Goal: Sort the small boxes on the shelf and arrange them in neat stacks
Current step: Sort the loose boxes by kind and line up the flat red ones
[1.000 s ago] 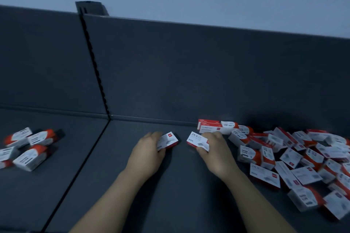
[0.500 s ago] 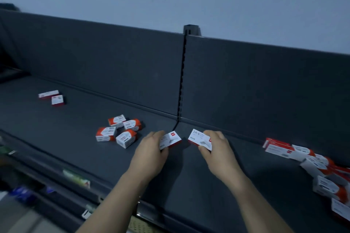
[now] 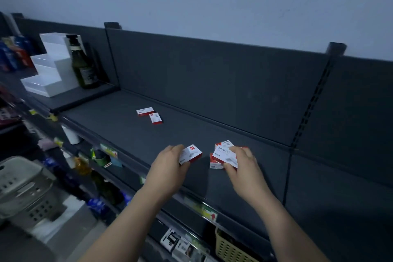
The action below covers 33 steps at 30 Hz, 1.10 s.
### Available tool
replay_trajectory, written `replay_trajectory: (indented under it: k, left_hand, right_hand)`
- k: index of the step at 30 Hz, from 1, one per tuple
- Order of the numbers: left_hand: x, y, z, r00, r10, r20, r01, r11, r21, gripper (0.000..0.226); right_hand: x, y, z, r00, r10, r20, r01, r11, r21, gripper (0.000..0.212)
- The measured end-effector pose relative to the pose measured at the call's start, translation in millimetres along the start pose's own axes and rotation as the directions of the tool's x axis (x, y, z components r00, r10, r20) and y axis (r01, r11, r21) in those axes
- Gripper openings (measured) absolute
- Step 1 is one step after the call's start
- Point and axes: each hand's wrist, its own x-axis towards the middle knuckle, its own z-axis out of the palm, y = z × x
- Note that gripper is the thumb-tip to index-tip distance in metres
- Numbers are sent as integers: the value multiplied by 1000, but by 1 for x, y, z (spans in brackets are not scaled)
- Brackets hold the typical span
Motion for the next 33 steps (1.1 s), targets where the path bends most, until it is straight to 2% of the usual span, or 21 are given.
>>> replay_trajectory:
  k: [5,17,21,27,33]
  left_hand:
    - [17,-51,-30,998,-67,-17,68,997,20,36]
    - [104,-145,-41,988,-157,-1,156,983,99,13]
    - [133,-168,-36,983,-182,5,180,979,94,19]
    - [166,-205,-33,978,-204,37,201,977,75,17]
    - [202,-241,-29,985,-138,108,132,990,56,26]
  right_hand:
    - [24,-40,40,998,-17,57,18,999,-27,35]
    - [113,-84,119,987,-87,135,85,996,21,33]
    - [146,-88,144,982,-96,164,96,995,9,32]
    - [175,-97,179,975,-72,208,69,997,21,30]
    - [192,-112,212,975,-30,221,31,1000,-3,35]
